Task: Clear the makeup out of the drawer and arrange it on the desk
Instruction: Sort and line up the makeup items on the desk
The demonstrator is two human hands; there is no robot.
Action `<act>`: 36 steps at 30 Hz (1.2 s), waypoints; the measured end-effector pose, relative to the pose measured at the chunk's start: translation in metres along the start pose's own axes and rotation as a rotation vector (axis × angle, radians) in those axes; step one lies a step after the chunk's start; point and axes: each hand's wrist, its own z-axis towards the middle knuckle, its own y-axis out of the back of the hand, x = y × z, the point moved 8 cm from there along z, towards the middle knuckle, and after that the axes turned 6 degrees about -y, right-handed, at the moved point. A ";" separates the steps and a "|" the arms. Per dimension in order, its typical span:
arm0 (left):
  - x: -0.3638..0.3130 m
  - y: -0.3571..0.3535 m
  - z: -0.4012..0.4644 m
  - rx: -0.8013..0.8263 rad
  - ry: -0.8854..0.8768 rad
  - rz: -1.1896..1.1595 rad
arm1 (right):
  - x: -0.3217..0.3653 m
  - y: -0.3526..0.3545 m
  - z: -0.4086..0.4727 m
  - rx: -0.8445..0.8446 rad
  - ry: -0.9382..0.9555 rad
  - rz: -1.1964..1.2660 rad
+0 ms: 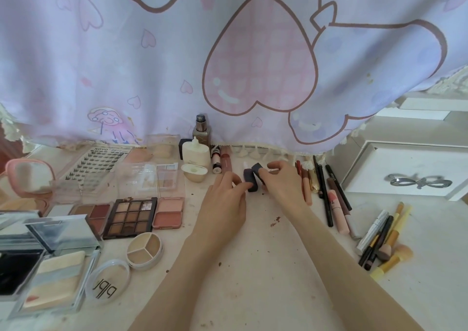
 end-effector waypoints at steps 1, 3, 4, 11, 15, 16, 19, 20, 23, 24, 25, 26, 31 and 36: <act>0.001 -0.002 0.000 0.008 0.001 0.009 | -0.004 -0.002 0.001 0.015 -0.038 0.042; 0.001 -0.006 -0.001 0.043 -0.012 0.052 | -0.012 -0.007 0.004 0.065 -0.112 0.171; 0.001 -0.007 -0.001 0.065 -0.010 0.084 | -0.013 -0.010 0.005 0.090 -0.128 0.221; 0.015 -0.014 -0.004 0.198 0.126 0.166 | 0.007 -0.029 0.011 0.064 -0.030 0.214; 0.018 -0.012 -0.004 0.204 0.148 0.162 | 0.009 -0.036 0.015 0.067 -0.018 0.199; 0.018 -0.011 -0.004 0.194 0.151 0.157 | 0.010 -0.035 0.015 0.059 -0.009 0.189; 0.017 -0.008 -0.004 0.157 0.172 0.131 | 0.016 -0.028 0.016 0.021 0.054 0.107; 0.017 -0.007 -0.004 0.145 0.177 0.119 | 0.019 -0.027 0.017 0.015 0.076 0.080; 0.018 -0.005 -0.004 0.122 0.177 0.102 | 0.032 -0.031 0.017 0.008 0.160 -0.022; 0.018 -0.004 -0.004 0.113 0.176 0.091 | 0.037 -0.035 0.016 0.000 0.191 -0.080; 0.019 -0.003 -0.004 0.105 0.177 0.082 | 0.041 -0.038 0.017 -0.014 0.223 -0.144; 0.020 -0.002 -0.004 0.100 0.178 0.078 | 0.045 -0.042 0.017 -0.028 0.245 -0.205; 0.022 0.001 -0.004 0.091 0.187 0.069 | 0.054 -0.047 0.018 -0.051 0.297 -0.316; 0.022 0.000 -0.003 0.108 0.195 0.065 | 0.047 -0.043 0.018 -0.034 0.278 -0.265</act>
